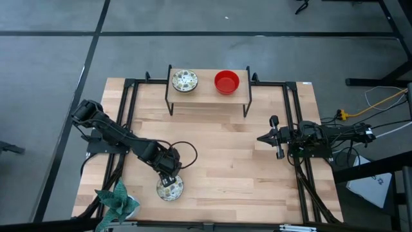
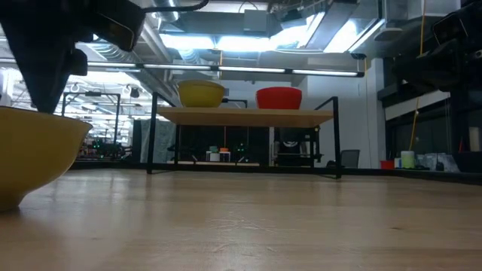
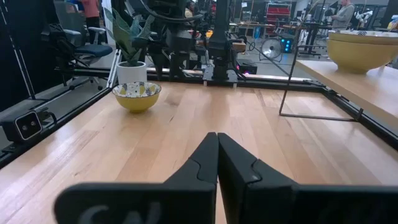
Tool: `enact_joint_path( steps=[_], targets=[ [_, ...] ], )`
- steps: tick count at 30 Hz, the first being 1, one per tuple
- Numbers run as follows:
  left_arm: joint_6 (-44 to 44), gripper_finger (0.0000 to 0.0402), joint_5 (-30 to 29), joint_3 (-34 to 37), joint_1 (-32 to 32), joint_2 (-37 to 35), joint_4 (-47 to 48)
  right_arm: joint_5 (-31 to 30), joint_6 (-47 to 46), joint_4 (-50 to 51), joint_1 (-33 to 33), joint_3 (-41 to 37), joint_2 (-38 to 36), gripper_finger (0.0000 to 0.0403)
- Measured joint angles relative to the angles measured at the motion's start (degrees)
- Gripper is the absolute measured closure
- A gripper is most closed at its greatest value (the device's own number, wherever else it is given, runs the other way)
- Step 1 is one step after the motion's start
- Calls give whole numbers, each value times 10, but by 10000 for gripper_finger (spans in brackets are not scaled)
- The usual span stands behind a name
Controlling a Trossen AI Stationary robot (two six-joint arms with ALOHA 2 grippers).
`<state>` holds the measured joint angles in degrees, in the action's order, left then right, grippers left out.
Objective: Pick & Place Mini bowls
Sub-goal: Stack the white patterned bowl on top of the white patterned bowl on the shelf
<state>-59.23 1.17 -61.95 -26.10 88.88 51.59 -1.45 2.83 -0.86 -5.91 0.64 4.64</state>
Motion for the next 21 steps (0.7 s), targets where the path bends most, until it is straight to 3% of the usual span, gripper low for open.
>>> enact_joint_path(
  steps=[7,15,21],
  targets=[
    [-41,295,-1,3,9,19,-3,0,-10,0,0,0,0,397],
    [-11,309,71,3,9,52,-5,0,-9,0,0,0,0,397],
    [-1,311,49,2,11,28,-3,0,-13,0,0,0,0,397]
  ],
)
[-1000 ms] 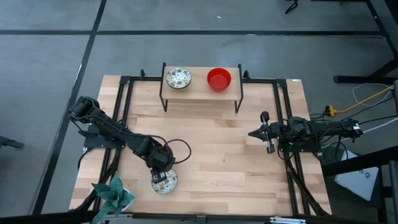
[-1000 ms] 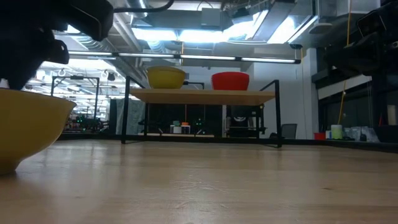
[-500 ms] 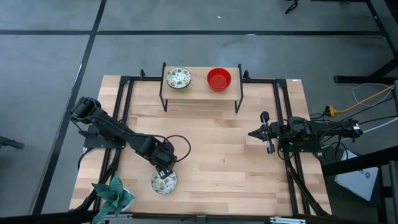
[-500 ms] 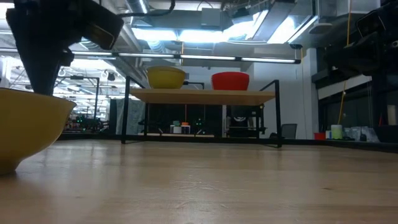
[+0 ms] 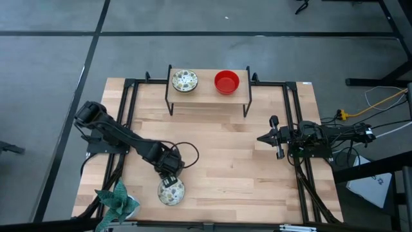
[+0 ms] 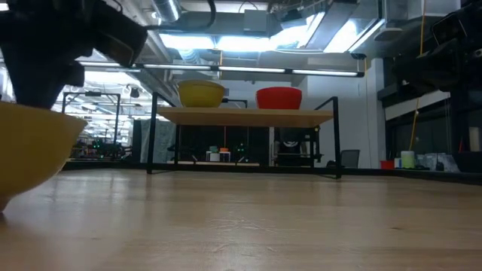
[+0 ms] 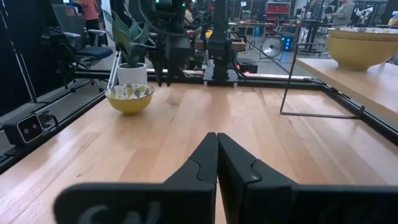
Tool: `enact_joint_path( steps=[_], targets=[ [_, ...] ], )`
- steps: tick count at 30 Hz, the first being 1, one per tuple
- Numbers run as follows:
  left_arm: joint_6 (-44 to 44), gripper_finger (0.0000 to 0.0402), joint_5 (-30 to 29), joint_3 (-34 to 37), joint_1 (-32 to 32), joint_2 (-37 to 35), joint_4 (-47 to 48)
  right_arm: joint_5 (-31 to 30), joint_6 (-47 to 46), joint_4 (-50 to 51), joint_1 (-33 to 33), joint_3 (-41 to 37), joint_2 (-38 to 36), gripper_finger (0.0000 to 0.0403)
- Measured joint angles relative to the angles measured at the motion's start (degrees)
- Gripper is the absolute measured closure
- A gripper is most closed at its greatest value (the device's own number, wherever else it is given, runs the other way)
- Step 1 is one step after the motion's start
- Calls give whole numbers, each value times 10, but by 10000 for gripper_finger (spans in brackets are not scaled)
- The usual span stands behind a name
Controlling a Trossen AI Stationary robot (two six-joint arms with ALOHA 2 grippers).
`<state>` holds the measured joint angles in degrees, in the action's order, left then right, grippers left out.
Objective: Pick & Place Mini bowls
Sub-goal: Stack the white patterned bowl on top of the white patterned bowl on the shelf
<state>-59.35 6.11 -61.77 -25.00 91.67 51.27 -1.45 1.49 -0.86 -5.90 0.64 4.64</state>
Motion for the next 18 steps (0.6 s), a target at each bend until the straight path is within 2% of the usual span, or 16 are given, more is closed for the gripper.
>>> enact_joint_path(
  steps=[3,10,18],
  targets=[
    [2,312,-12,0,0,-10,1,0,-3,0,0,0,0,397],
    [4,316,20,-1,1,-36,3,-4,-10,0,0,0,0,397],
    [-23,316,25,-1,-14,-46,-5,-4,-10,0,0,0,0,397]
  ],
)
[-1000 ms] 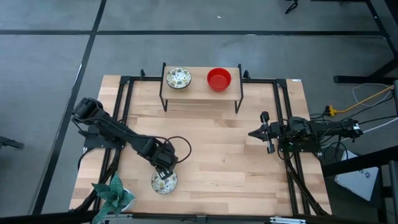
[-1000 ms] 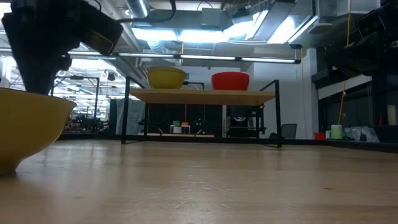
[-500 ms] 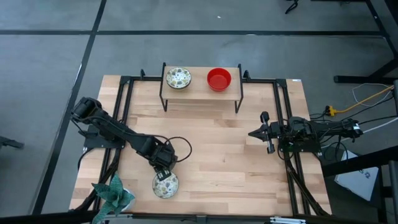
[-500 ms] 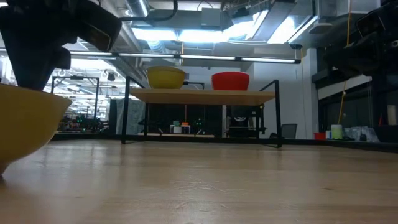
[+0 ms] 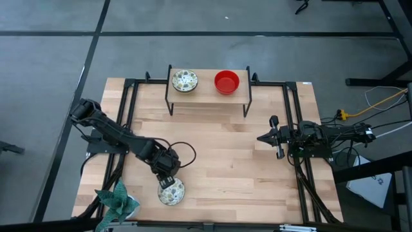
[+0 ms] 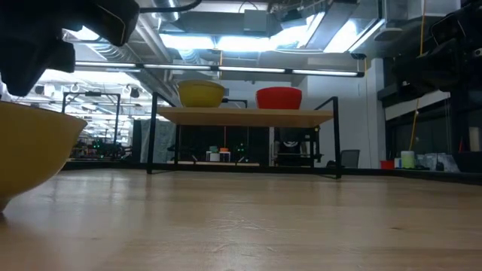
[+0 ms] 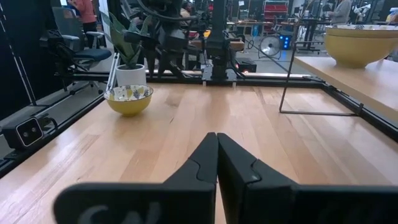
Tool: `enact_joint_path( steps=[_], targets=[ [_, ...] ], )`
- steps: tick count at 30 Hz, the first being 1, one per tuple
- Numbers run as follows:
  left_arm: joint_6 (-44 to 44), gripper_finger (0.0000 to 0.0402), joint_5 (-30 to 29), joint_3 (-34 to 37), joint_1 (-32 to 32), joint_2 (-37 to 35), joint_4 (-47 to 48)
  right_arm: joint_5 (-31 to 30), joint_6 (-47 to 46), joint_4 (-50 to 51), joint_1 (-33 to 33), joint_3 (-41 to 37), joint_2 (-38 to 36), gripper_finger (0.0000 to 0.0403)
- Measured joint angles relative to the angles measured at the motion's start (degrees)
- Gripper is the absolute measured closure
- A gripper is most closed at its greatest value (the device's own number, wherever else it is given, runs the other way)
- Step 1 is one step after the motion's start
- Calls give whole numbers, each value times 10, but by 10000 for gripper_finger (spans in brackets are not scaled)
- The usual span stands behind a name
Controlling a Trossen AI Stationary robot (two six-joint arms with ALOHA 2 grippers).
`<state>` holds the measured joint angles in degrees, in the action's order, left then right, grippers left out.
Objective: Pick & Place Mini bowls
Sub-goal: Stack the white patterned bowl on top of the white patterned bowl on the shelf
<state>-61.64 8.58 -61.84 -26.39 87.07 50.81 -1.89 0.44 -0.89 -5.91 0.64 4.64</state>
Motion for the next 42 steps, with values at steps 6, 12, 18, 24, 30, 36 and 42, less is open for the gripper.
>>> enact_joint_path(
  steps=[6,12,18,24,30,36,42],
  targets=[
    [-18,316,-3,0,-13,0,-23,0,0,0,0,0,0,397],
    [-22,316,-34,0,-23,0,-28,0,0,0,0,0,0,397],
    [41,315,-46,0,-25,0,-30,0,-4,0,0,0,0,397],
    [126,315,-36,0,-21,0,-34,0,-5,0,0,0,0,397],
    [88,285,33,0,3,0,-75,0,-3,0,0,0,0,397],
    [103,215,30,0,4,0,-112,0,-3,0,0,0,0,397],
    [115,184,30,0,14,0,-108,0,-3,0,0,0,0,397]
  ],
)
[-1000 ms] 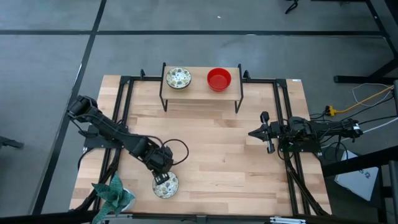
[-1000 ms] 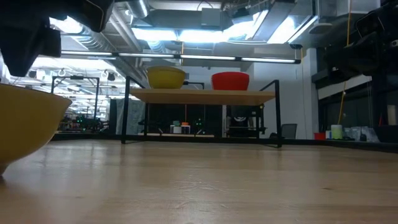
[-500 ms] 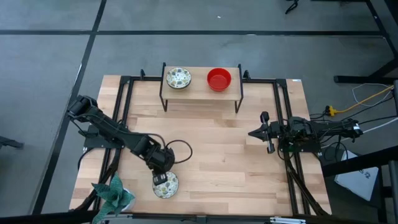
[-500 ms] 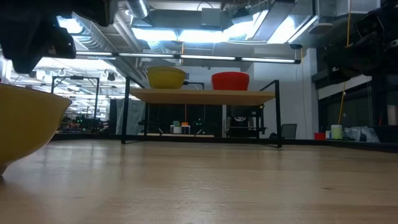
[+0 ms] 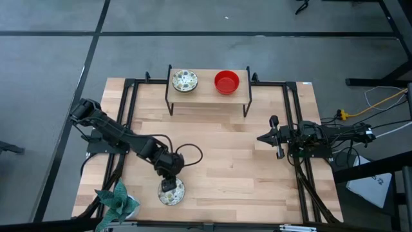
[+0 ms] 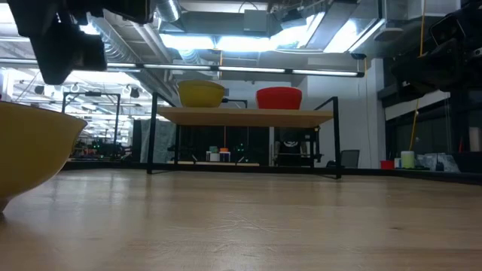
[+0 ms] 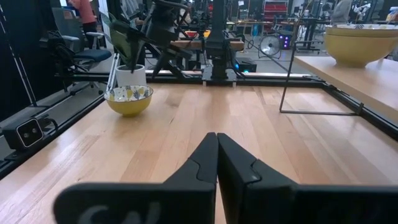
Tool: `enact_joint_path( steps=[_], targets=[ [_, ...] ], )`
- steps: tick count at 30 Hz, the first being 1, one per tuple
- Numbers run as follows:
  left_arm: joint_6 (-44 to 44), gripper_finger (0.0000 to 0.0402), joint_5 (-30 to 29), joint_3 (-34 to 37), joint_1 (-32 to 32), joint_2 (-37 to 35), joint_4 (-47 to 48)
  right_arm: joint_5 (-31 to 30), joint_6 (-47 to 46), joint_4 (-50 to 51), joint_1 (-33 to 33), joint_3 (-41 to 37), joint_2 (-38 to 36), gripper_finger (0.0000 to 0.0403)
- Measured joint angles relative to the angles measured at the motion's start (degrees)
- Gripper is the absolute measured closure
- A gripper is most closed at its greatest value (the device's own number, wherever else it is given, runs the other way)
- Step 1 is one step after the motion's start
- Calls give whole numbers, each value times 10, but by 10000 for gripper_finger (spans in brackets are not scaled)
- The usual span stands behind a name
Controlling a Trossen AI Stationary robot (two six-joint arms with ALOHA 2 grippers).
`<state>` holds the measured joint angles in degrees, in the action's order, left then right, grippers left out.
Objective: Pick & Place Mini bowls
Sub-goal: Stack the white patterned bowl on top of the white patterned bowl on the shelf
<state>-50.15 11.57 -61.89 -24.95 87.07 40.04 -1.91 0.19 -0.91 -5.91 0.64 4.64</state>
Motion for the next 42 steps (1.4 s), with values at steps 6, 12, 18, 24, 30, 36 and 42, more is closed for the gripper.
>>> enact_joint_path(
  steps=[6,12,18,24,30,36,42],
  targets=[
    [14,183,0,0,-1,0,18,0,-2,0,0,0,0,397],
    [19,186,-9,0,-2,0,44,0,-2,0,0,0,0,397],
    [20,190,-33,0,-12,0,52,0,-2,0,0,0,0,397],
    [19,190,-40,0,-20,13,74,0,-2,0,0,0,0,397],
    [19,190,-41,0,-24,32,73,0,-2,0,0,0,0,397],
    [19,190,-60,0,-30,45,75,0,-4,0,0,0,0,397],
    [23,190,-61,0,-38,66,74,0,-2,0,0,0,0,397]
  ],
)
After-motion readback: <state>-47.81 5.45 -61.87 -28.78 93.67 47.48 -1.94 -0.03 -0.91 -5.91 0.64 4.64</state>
